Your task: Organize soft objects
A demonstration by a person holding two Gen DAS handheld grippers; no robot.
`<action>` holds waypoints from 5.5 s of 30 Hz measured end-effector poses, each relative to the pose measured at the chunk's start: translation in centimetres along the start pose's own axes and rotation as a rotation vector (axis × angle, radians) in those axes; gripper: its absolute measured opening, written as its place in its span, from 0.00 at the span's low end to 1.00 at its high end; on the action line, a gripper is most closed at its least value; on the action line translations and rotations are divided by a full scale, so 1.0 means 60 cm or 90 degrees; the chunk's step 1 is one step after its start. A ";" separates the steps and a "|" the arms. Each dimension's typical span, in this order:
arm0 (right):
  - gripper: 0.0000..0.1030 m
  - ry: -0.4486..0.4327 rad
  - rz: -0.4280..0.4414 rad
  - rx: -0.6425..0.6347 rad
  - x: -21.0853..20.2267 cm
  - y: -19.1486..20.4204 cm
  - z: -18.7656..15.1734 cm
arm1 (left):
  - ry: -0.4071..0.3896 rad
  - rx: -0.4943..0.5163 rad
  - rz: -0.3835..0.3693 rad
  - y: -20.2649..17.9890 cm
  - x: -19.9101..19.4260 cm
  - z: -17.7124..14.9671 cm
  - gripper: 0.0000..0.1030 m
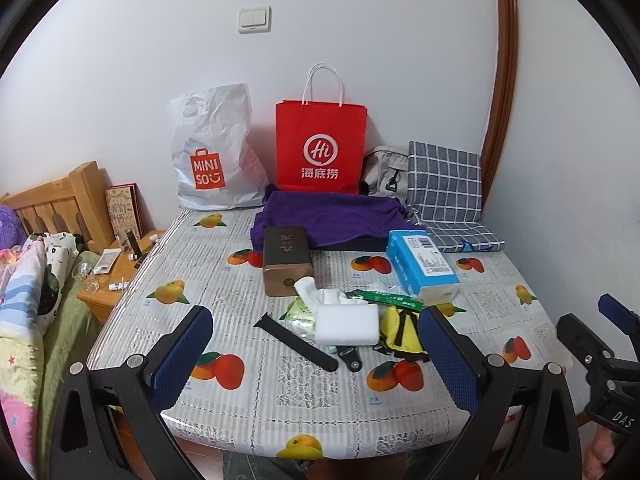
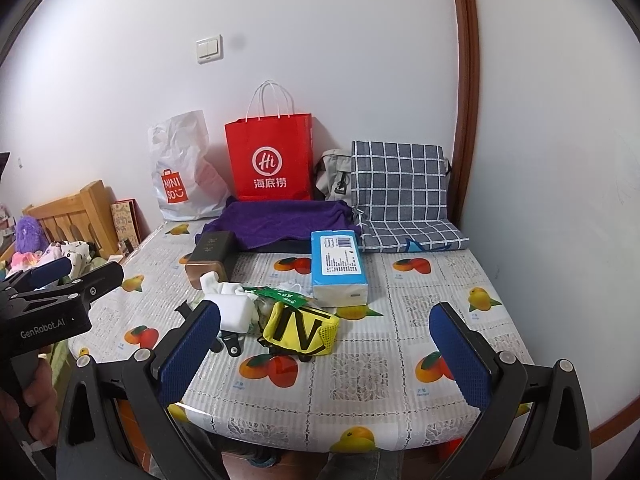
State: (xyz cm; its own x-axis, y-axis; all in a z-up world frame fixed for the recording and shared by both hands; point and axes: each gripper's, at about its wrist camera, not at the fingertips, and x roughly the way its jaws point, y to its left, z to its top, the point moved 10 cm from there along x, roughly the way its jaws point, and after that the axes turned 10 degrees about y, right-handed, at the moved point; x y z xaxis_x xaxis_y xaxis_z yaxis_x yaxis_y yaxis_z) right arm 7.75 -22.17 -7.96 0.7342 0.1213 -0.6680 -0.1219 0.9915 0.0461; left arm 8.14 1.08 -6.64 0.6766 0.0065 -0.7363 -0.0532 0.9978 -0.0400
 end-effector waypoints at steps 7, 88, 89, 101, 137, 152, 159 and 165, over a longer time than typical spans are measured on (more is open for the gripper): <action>1.00 0.012 0.015 0.004 0.038 -0.012 -0.013 | 0.043 -0.036 0.014 0.050 0.065 -0.012 1.00; 0.48 0.193 0.126 -0.021 0.377 -0.068 -0.153 | 0.233 -0.029 0.048 0.086 0.379 -0.118 0.20; 0.44 0.188 0.118 -0.024 0.378 -0.068 -0.153 | 0.232 -0.028 0.046 0.087 0.380 -0.117 0.20; 0.26 0.190 0.121 0.006 0.349 -0.084 -0.139 | 0.229 -0.023 0.033 0.092 0.373 -0.112 0.19; 0.26 0.098 0.101 0.010 0.310 -0.062 0.072 | 0.135 -0.024 -0.019 0.093 0.310 0.072 0.19; 0.26 0.123 0.139 0.015 0.417 -0.016 0.185 | 0.117 -0.016 -0.038 0.081 0.361 0.186 0.19; 0.26 0.125 0.136 0.026 0.463 -0.021 0.233 | 0.116 -0.011 -0.043 0.072 0.393 0.226 0.19; 0.26 0.121 0.109 0.027 0.494 -0.030 0.270 | 0.122 -0.014 -0.040 0.072 0.426 0.252 0.19</action>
State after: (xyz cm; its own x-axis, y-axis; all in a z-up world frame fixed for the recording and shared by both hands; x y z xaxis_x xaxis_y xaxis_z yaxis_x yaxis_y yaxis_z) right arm 40.53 -19.59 -15.82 0.5665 0.2800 -0.7750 -0.2022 0.9590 0.1987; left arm 36.32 6.53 -15.40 0.5265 -0.0700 -0.8473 -0.0332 0.9942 -0.1027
